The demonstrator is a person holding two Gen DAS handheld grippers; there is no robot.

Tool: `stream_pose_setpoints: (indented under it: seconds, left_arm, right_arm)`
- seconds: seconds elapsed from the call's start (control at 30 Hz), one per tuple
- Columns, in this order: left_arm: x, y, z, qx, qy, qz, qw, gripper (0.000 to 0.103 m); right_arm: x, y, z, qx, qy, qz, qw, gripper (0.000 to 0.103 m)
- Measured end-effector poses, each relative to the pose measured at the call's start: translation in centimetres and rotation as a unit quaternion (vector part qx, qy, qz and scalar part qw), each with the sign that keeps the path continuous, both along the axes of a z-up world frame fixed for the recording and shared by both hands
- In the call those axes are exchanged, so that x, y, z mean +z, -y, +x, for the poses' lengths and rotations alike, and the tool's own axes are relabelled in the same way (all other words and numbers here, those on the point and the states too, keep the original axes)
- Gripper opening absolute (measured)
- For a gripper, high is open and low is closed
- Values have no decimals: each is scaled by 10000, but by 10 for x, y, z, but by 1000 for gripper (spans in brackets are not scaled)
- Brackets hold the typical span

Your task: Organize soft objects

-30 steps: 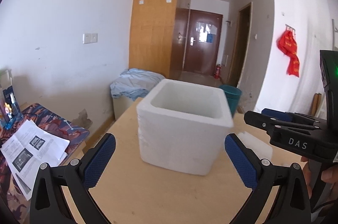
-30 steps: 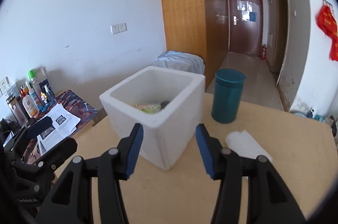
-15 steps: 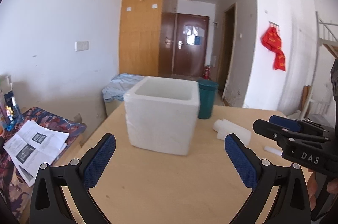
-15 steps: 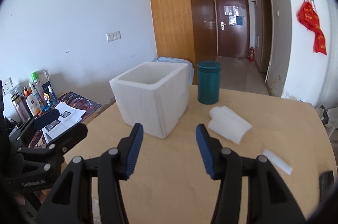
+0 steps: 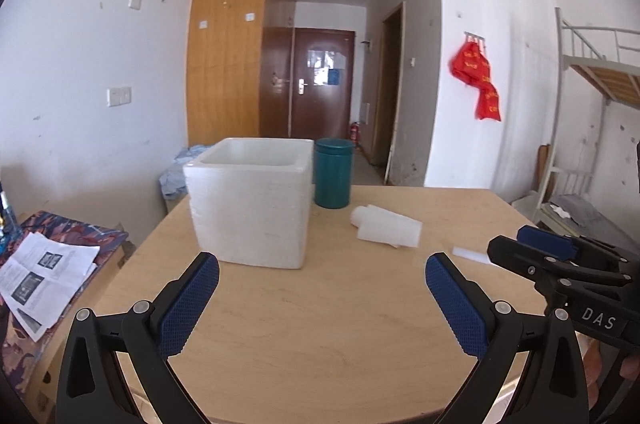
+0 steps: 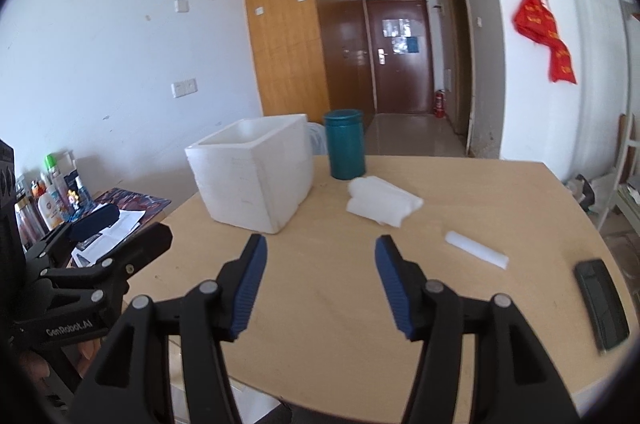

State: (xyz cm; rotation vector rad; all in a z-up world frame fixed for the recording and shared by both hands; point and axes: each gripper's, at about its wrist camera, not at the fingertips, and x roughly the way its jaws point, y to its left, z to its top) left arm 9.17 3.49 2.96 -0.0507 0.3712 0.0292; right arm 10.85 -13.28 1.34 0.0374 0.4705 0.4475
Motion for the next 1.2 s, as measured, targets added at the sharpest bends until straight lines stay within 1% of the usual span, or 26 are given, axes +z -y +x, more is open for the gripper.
stream_pose_setpoints:
  seconds: [0.33, 0.5, 0.63, 0.83, 0.93, 1.2]
  left_arm:
    - [-9, 43, -6, -588, 52, 51, 9982, 103]
    - [-12, 64, -10, -929, 68, -80, 9956, 103]
    - [-13, 77, -6, -1010, 47, -59, 9949, 103]
    - [-16, 89, 6, -1098, 41, -23, 9939, 103]
    - [-18, 93, 17, -1084, 2, 21, 9941, 103]
    - [-23, 93, 54, -1030, -159, -35, 9945, 103]
  right_arm:
    - [-13, 41, -21, -510, -38, -2, 9987, 61]
    - [-17, 58, -22, -731, -62, -30, 9973, 61]
    - [-23, 71, -19, -850, -133, -24, 9963, 61]
    - [-28, 74, -5, -798, -190, -75, 9966, 61]
    - [-30, 74, 4, -792, -214, -131, 9965, 61]
    - [-35, 78, 34, -783, -296, -247, 9962, 61]
